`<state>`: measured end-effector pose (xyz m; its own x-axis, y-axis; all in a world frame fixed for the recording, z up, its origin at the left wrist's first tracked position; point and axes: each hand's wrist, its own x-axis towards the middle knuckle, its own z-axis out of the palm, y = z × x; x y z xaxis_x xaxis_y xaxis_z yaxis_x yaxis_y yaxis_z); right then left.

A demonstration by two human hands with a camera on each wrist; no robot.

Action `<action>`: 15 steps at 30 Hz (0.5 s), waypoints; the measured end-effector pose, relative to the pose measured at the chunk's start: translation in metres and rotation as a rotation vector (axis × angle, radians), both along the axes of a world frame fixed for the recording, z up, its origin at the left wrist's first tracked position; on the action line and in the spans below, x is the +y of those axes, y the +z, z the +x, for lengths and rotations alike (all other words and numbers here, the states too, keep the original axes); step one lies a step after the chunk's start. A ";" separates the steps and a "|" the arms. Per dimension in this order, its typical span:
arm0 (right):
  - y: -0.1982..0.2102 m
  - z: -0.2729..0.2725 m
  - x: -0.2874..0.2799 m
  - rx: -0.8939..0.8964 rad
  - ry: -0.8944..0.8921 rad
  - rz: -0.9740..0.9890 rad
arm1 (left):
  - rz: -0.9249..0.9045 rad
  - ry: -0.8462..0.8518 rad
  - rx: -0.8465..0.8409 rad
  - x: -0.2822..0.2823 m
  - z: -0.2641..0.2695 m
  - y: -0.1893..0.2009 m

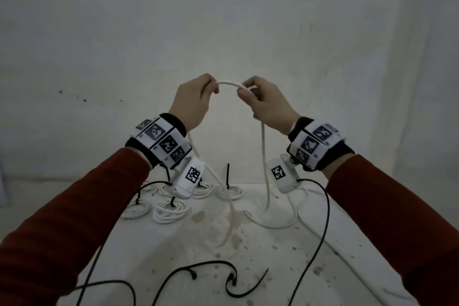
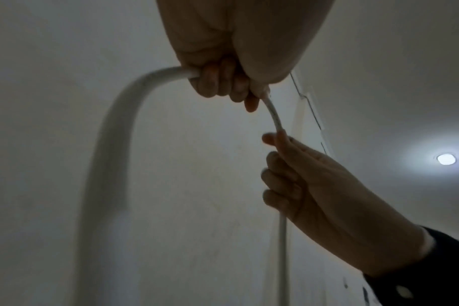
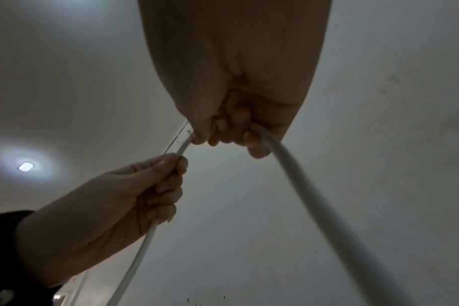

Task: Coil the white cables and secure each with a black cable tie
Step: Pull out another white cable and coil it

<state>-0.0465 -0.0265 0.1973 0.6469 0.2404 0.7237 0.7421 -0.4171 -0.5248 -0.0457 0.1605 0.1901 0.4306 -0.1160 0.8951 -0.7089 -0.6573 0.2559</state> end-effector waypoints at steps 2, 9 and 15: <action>-0.011 -0.004 -0.005 0.092 0.044 0.016 | 0.084 0.036 -0.094 0.003 0.002 0.001; -0.062 -0.008 -0.047 0.267 -0.073 -0.184 | 0.003 0.257 -0.216 0.041 0.018 0.011; -0.087 -0.015 -0.106 0.180 -0.249 -0.364 | 0.012 0.454 -0.180 0.104 0.033 0.019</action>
<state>-0.0611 -0.1328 0.1103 0.8245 0.2789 0.4924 0.5067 -0.7513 -0.4230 -0.0130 0.2644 0.2093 0.2787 0.0366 0.9597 -0.3820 -0.9126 0.1458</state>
